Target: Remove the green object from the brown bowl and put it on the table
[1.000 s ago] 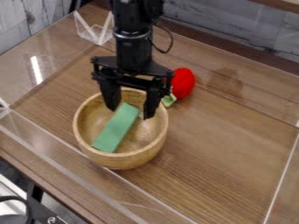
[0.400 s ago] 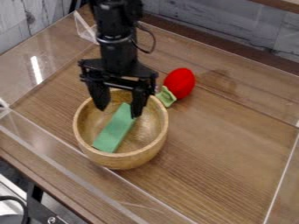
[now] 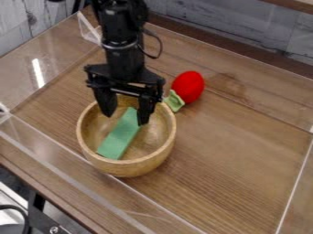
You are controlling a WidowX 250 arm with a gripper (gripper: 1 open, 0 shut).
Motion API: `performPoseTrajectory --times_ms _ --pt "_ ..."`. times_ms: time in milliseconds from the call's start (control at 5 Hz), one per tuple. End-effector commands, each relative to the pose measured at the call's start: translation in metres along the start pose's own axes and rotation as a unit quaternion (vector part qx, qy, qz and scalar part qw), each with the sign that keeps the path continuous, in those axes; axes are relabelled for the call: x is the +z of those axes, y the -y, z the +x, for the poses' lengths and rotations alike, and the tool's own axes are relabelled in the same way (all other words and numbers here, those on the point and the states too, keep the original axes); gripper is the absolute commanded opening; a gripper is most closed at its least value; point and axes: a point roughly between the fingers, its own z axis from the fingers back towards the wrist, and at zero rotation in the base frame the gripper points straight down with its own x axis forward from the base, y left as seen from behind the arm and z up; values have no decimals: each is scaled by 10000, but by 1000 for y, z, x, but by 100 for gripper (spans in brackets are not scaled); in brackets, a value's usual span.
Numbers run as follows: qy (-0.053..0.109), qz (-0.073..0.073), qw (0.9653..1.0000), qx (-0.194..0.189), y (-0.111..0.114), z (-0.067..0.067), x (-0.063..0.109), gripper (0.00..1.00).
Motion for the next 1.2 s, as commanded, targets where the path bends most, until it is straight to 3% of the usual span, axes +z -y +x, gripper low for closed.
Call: performPoseTrajectory --times_ms 0,200,600,1000 --pt "239 -12 9995 186 0 12 6 100" --pt "271 -18 9989 392 -3 16 4 100" --pt "311 -35 9995 89 2 7 -1 100" --pt "484 27 9982 341 5 6 -1 100"
